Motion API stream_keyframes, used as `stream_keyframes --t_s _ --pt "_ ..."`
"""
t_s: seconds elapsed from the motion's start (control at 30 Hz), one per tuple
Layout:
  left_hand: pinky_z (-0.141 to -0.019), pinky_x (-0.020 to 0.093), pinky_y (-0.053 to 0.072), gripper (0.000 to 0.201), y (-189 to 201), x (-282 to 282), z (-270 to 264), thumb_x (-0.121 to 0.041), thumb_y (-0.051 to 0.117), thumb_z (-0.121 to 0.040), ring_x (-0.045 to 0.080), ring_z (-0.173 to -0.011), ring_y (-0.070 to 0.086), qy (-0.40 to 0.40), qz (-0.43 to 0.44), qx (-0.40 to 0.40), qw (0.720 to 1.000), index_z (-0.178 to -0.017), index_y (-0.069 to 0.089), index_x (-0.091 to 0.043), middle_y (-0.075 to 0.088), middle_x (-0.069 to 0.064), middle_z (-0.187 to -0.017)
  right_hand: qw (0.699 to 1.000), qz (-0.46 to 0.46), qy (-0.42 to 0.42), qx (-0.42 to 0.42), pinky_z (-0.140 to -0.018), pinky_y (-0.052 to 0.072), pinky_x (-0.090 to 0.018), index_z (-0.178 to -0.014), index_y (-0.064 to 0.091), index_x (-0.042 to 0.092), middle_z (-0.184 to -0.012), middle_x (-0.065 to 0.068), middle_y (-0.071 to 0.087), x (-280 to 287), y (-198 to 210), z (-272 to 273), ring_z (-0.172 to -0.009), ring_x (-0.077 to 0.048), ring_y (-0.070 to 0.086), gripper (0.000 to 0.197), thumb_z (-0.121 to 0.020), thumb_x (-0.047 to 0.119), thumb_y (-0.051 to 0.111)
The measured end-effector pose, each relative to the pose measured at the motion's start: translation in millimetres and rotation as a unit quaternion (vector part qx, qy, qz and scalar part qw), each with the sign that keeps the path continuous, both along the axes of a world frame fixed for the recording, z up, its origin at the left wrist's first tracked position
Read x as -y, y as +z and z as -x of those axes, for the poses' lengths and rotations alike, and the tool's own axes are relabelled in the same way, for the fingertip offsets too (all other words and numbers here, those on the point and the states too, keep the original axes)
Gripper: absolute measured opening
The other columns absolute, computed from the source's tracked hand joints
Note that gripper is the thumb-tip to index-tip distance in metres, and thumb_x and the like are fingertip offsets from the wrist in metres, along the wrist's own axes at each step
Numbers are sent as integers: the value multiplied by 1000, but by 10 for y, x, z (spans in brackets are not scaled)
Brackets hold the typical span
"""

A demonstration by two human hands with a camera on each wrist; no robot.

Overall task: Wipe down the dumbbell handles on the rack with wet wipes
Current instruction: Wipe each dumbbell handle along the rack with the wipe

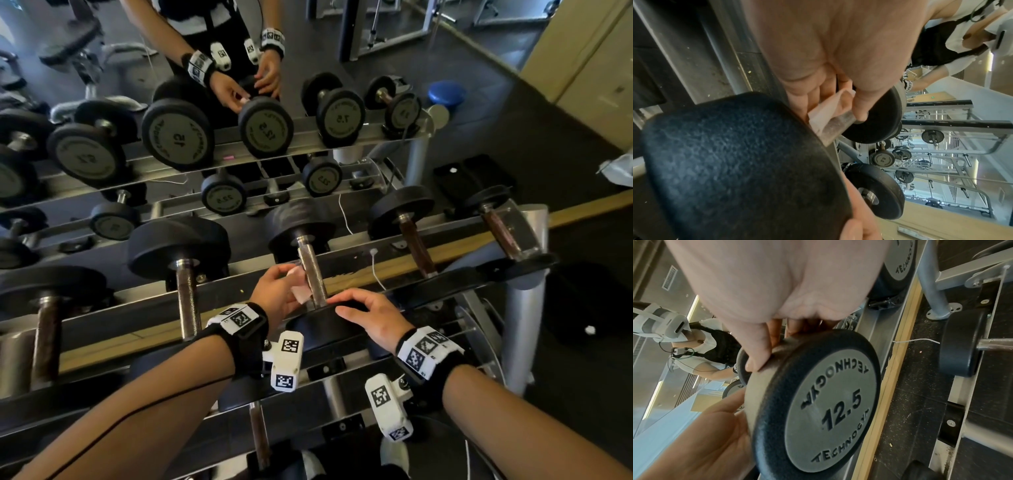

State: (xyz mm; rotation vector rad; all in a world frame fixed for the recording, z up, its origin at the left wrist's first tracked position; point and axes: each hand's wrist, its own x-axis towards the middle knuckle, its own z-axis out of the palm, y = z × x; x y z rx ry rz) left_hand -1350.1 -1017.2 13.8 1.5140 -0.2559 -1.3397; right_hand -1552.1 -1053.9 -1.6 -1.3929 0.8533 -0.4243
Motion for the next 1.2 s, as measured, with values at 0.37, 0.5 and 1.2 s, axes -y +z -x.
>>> stream_keyframes --t_s 0.37,0.5,1.2 --pt "-44 27 55 36 -9 187 -83 -8 49 -102 23 -68 62 64 -47 -4 997 -137 55 -7 65 13 -90 1000 -14 13 -16 -95 54 -33 -105 73 27 -107 5 73 18 44 23 -102 -9 68 17 -92 20 66" --pt "-52 25 57 35 27 266 17 -4 46 -101 20 -65 64 49 -32 0 998 -134 57 2 67 13 -88 1000 -5 9 -29 -102 51 -36 -108 73 22 -109 5 72 16 76 12 -105 -10 67 17 -93 18 66" --pt "-65 34 59 32 41 335 -157 8 42 -99 29 -79 63 9 -28 76 997 -127 58 8 64 24 -103 999 14 22 -40 -108 44 -43 -111 74 22 -113 7 72 62 102 49 -110 -8 64 21 -91 18 68"
